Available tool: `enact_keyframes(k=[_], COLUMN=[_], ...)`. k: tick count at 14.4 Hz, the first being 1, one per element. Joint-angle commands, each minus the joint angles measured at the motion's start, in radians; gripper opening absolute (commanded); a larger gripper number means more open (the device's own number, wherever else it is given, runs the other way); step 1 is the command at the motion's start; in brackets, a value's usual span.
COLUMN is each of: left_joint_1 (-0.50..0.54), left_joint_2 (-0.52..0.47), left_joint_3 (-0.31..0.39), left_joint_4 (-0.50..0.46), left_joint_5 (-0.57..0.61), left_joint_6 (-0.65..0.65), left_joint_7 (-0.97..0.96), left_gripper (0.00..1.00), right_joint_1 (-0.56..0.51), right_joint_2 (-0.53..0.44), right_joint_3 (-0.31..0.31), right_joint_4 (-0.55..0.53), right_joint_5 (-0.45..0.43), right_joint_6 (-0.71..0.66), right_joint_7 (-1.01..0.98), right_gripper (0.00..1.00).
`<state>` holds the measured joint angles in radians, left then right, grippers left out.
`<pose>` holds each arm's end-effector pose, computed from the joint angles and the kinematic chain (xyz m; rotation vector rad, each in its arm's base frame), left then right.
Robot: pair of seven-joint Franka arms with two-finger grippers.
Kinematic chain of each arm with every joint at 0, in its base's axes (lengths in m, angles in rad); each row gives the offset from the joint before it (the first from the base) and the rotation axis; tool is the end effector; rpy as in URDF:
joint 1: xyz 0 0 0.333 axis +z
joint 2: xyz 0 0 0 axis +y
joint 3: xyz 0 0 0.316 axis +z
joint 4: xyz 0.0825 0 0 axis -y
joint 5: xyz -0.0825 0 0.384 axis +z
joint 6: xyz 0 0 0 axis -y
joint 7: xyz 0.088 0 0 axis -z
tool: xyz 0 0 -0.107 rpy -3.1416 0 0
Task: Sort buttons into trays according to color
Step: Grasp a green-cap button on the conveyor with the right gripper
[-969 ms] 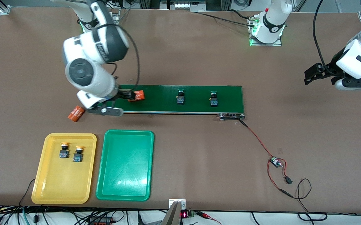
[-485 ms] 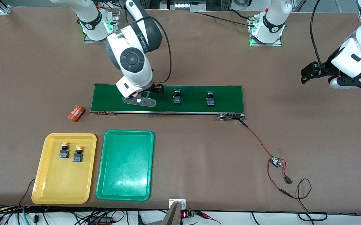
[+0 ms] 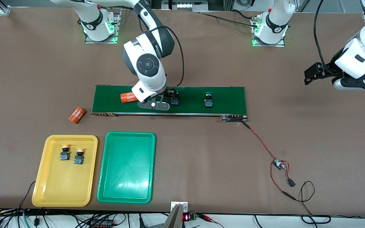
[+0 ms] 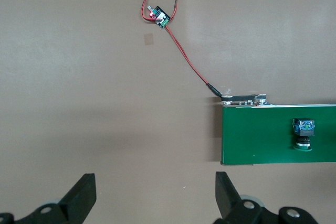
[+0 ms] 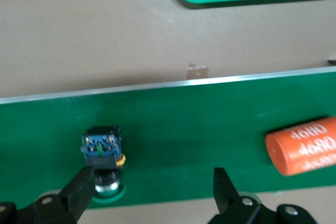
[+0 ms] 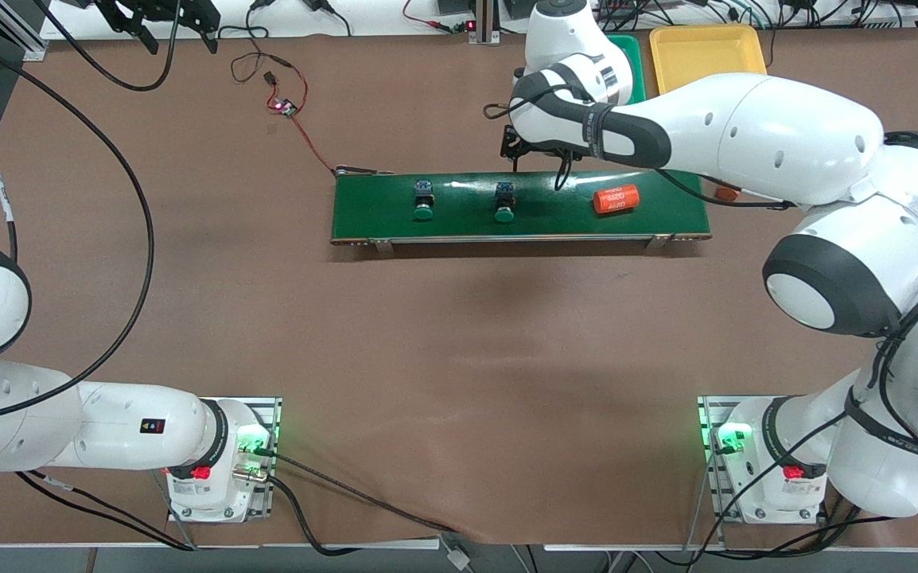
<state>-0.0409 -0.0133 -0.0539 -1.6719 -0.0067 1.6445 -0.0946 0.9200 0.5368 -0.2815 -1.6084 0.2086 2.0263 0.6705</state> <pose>0.5520 -0.0533 0.5903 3.1369 0.0005 -0.0229 0.5206 0.4304 0.3176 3.1069 -0.1588 -0.1527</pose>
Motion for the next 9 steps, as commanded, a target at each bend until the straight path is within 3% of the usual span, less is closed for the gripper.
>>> enact_keyframes(k=[1, 9], left_joint_1=[-0.001, -0.001], left_joint_2=[0.000, 0.000], left_joint_3=[0.000, 0.000], left_joint_4=[0.018, 0.018], left_joint_5=[0.014, 0.014], left_joint_6=[-0.020, -0.022], left_joint_7=[0.009, 0.010], left_gripper=[1.00, 1.00], right_joint_1=[0.029, 0.037], right_joint_2=[0.047, 0.107], right_joint_3=[-0.002, -0.002], right_joint_4=[0.030, 0.030], right_joint_5=[0.015, 0.041], right_joint_6=[0.020, 0.069], right_joint_7=[-0.005, -0.040], right_gripper=[1.00, 1.00])
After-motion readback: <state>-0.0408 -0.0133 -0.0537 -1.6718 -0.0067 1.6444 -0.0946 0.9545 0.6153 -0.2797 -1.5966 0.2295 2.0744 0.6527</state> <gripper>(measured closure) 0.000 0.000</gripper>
